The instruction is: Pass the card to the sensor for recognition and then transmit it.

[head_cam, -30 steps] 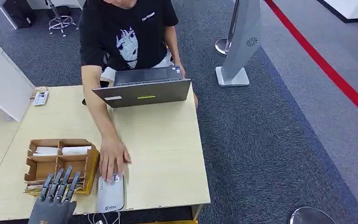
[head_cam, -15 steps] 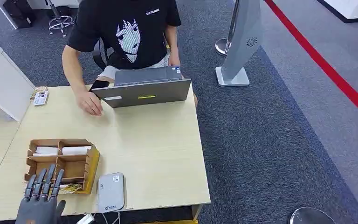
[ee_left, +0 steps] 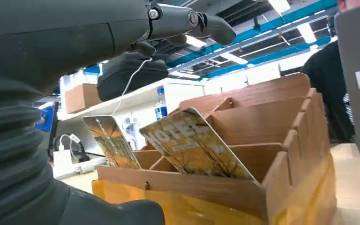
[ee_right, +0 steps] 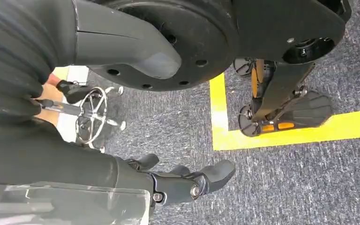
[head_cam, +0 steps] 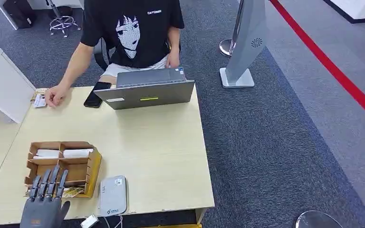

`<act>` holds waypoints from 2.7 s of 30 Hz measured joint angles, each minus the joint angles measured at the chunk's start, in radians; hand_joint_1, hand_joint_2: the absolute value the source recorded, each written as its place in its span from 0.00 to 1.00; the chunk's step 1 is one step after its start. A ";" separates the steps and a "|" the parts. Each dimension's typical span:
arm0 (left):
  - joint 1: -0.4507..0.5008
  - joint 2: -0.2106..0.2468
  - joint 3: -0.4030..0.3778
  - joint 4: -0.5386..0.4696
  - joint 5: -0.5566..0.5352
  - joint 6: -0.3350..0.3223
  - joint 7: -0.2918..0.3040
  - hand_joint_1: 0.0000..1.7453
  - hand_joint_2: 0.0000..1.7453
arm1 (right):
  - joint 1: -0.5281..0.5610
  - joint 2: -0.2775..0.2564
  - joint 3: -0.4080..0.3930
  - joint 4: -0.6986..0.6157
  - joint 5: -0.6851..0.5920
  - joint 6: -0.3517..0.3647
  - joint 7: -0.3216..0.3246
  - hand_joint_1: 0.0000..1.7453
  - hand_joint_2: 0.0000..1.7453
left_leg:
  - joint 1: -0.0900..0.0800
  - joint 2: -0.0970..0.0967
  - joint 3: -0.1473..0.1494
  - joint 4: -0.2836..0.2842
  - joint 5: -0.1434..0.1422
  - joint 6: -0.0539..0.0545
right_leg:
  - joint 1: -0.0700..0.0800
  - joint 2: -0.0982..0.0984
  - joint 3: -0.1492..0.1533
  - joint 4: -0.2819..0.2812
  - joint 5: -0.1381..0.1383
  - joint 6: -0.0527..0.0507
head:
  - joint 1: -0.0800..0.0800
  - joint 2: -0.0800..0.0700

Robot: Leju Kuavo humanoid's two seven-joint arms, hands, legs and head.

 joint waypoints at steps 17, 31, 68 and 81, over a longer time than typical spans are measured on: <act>-0.001 -0.010 -0.003 0.004 -0.013 0.000 0.022 0.00 1.00 | 0.000 0.000 0.000 0.000 0.004 0.000 -0.001 0.00 1.00 | 0.000 0.000 0.000 0.000 0.000 0.000 | 0.000 0.000 0.000 0.000 0.000 0.000 | 0.000 0.000; 0.002 -0.016 -0.003 0.003 0.008 0.000 -0.008 1.00 1.00 | 0.000 0.000 -0.007 0.000 0.011 0.003 -0.001 0.00 1.00 | 0.000 0.000 0.000 0.000 0.000 0.000 | 0.000 0.000 0.000 0.000 0.000 0.000 | 0.000 0.000; -0.148 0.153 0.016 -0.379 -0.025 0.003 0.057 0.86 1.00 | -0.007 0.000 -0.009 0.000 0.061 0.017 -0.014 0.00 1.00 | 0.000 0.000 0.000 0.000 0.001 0.000 | 0.000 0.000 0.000 0.001 0.000 0.000 | 0.000 0.000; -0.145 0.153 0.012 -0.379 -0.014 0.003 0.053 0.00 1.00 | -0.008 0.000 -0.023 0.000 0.061 0.016 -0.009 0.00 1.00 | 0.000 0.000 0.000 0.000 0.001 0.000 | 0.000 0.000 0.000 0.001 0.000 0.000 | 0.000 0.000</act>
